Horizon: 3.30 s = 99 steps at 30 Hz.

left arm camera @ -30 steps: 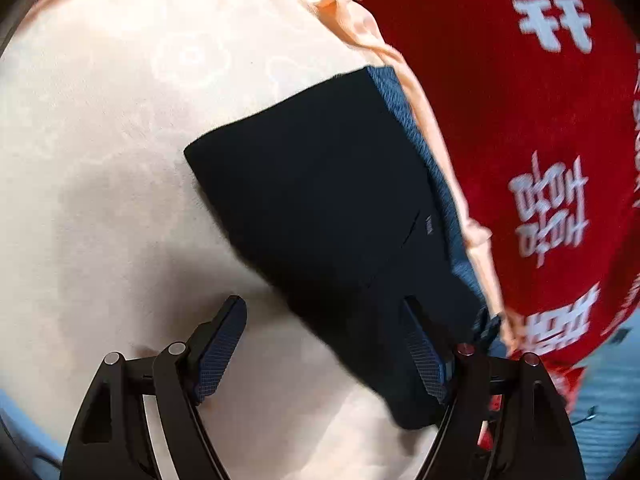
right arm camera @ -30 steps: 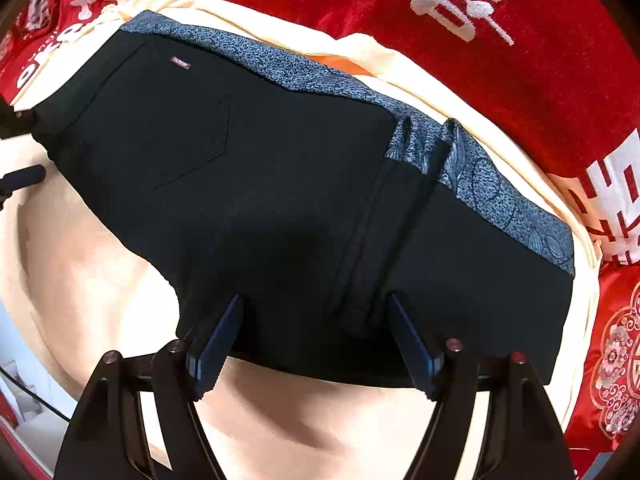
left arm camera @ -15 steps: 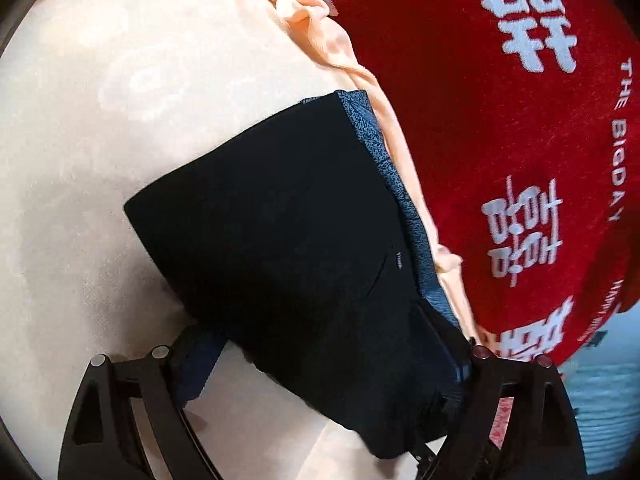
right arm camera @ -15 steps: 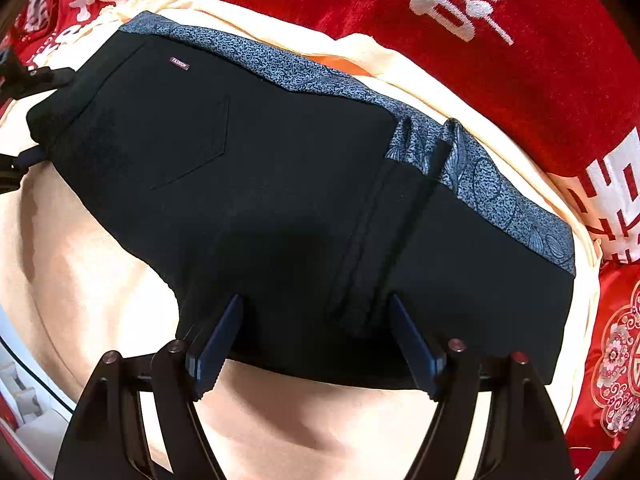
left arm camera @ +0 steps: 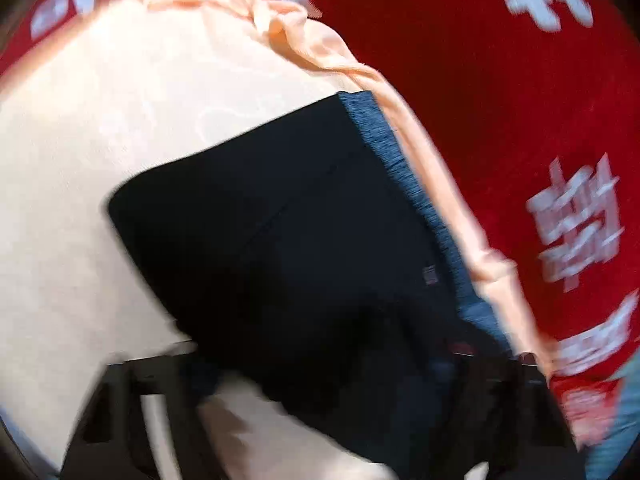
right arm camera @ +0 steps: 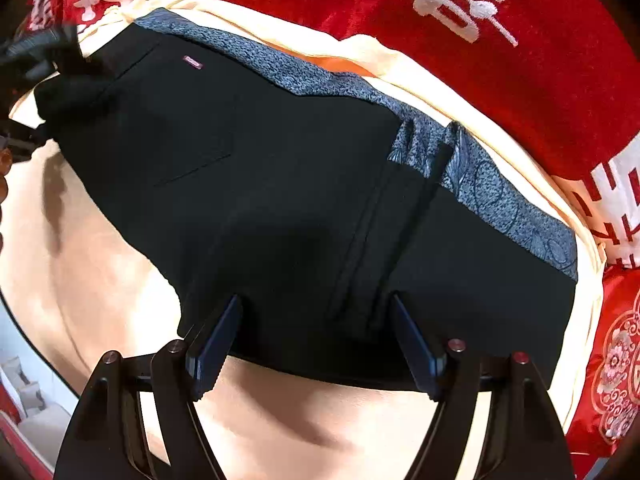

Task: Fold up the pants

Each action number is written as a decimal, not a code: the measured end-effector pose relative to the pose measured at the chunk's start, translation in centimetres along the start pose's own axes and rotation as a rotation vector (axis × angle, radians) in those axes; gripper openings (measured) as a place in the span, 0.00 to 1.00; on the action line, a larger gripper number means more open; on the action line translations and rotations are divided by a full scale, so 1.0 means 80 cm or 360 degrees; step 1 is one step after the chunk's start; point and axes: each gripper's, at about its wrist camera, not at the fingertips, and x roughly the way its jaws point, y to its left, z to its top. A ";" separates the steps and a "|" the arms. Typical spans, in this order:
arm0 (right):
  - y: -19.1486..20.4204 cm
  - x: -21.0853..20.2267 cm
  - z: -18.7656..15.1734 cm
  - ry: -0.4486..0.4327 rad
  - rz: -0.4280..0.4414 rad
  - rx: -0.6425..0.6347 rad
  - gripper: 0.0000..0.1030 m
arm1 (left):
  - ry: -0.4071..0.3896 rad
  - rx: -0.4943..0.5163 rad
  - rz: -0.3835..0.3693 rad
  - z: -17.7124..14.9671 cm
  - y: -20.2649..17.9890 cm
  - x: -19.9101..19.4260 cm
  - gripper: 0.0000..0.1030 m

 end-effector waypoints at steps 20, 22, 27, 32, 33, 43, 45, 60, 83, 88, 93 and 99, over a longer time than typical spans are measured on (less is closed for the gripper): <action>0.072 -0.083 0.270 0.0214 0.0992 -0.0175 0.81 | -0.0465 0.1302 0.0682 -0.113 -0.125 -0.024 0.34; 0.110 -0.078 0.278 0.0333 0.0992 -0.0269 0.81 | -0.0473 0.1319 0.0691 -0.115 -0.121 -0.024 0.34; 0.182 -0.047 0.294 0.0514 0.0923 -0.0432 0.81 | -0.0490 0.1328 0.0700 -0.115 -0.123 -0.023 0.34; 0.202 -0.002 0.280 0.0670 0.0704 -0.0487 0.31 | -0.0479 0.1327 0.0689 -0.118 -0.126 -0.026 0.34; 0.196 -0.001 0.277 0.0666 0.0707 -0.0455 0.20 | -0.0455 0.1318 0.0674 -0.119 -0.127 -0.027 0.34; 0.051 -0.081 0.227 0.0275 0.1049 -0.0129 0.17 | -0.0541 0.1358 0.0398 -0.148 -0.201 -0.089 0.34; 0.014 -0.095 0.220 0.0193 0.1110 -0.0050 0.17 | -0.0543 0.1386 0.0318 -0.162 -0.225 -0.103 0.34; -0.290 -0.112 -0.006 -0.0217 0.1328 0.0678 0.17 | -0.0347 0.1841 0.0006 -0.336 -0.410 -0.090 0.35; -0.365 0.028 -0.115 -0.0065 0.1219 0.1014 0.25 | 0.0045 0.1888 0.0166 -0.384 -0.412 -0.012 0.64; -0.356 0.005 -0.125 -0.0011 0.0832 0.0932 0.45 | 0.0054 0.1663 0.0223 -0.329 -0.382 -0.027 0.64; -0.343 -0.015 -0.137 0.0023 0.0653 0.0908 0.45 | 0.0066 0.1435 0.0378 -0.280 -0.345 -0.022 0.65; -0.329 -0.022 -0.145 0.0052 0.0558 0.0934 0.50 | 0.0081 0.1271 0.0449 -0.241 -0.311 -0.020 0.65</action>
